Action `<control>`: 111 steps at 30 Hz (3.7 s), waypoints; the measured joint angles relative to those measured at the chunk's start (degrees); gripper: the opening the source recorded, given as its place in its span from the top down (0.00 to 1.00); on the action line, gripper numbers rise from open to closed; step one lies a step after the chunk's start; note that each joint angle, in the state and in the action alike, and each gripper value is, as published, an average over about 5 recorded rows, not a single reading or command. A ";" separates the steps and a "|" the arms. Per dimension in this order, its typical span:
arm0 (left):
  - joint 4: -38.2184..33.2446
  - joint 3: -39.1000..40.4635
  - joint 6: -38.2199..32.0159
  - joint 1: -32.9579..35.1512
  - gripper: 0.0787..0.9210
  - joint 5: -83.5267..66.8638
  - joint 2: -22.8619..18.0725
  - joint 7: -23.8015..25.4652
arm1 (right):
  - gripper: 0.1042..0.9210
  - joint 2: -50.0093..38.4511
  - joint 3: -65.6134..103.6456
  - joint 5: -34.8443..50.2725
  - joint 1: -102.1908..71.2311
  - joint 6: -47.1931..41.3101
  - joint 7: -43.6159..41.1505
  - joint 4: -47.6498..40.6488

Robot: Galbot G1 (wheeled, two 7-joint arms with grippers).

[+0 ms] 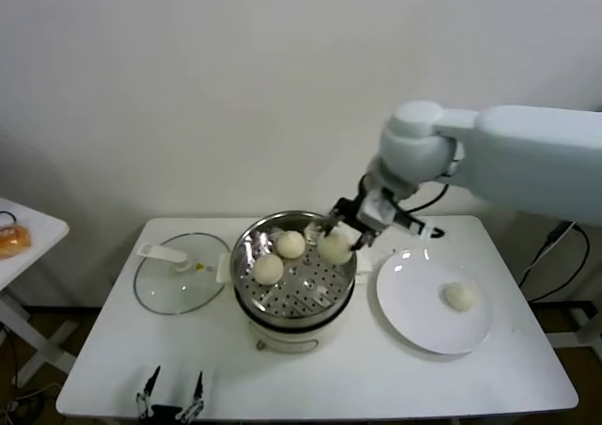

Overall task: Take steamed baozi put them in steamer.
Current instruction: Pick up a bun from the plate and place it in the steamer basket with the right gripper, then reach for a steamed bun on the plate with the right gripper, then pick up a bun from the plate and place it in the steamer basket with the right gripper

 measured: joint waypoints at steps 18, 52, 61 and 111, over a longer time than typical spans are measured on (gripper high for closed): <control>0.31 -0.26 0.08 -0.39 0.12 -0.44 -0.12 -0.04 | 0.44 12.97 0.57 -13.23 -14.58 2.84 3.32 -4.55; 0.32 -0.29 -0.01 -0.30 0.12 -0.09 0.26 0.21 | 0.12 -0.57 -13.31 6.02 -2.16 -3.32 -3.57 -21.05; 1.34 -0.56 0.07 -0.54 0.12 0.41 0.26 0.38 | 0.12 -10.88 -9.30 2.77 -12.12 -9.10 -3.19 -27.46; 1.01 -0.08 0.13 0.06 0.12 1.32 0.55 0.26 | 0.41 -13.99 0.02 8.65 -19.26 -20.83 3.19 -26.75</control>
